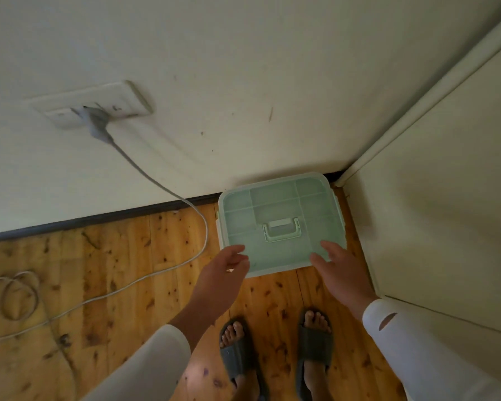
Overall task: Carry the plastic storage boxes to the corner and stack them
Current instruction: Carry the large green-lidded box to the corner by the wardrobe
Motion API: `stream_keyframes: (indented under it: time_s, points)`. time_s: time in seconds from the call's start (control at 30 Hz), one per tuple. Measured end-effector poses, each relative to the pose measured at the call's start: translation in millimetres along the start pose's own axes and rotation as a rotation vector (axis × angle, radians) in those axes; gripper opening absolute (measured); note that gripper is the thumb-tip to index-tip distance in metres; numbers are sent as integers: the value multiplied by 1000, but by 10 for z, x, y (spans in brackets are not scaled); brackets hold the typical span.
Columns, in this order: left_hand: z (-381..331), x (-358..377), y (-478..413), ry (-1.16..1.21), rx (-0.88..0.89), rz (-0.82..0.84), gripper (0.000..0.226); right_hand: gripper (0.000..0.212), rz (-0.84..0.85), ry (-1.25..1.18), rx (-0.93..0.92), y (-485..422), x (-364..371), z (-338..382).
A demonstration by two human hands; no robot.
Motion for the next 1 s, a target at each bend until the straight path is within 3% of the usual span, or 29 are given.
stream_keyframes:
  time_s: [0.5, 1.0]
  points:
    - [-418, -487, 901, -19, 89, 52, 23, 51, -37, -113, -130, 1367, -198, 402]
    - [-596, -389, 2393, 10, 187, 33, 18, 50, -91, -121, -208, 2814, -717, 19]
Point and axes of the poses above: each hand's wrist, its own y-axis away from the middle knuckle, its own x-axis out of the palm, z = x × y, the point moved 2 cm from there along -y, towards the middle knuckle, and after that the axes turned 15 degrees about -y, right-handed, at the moved point
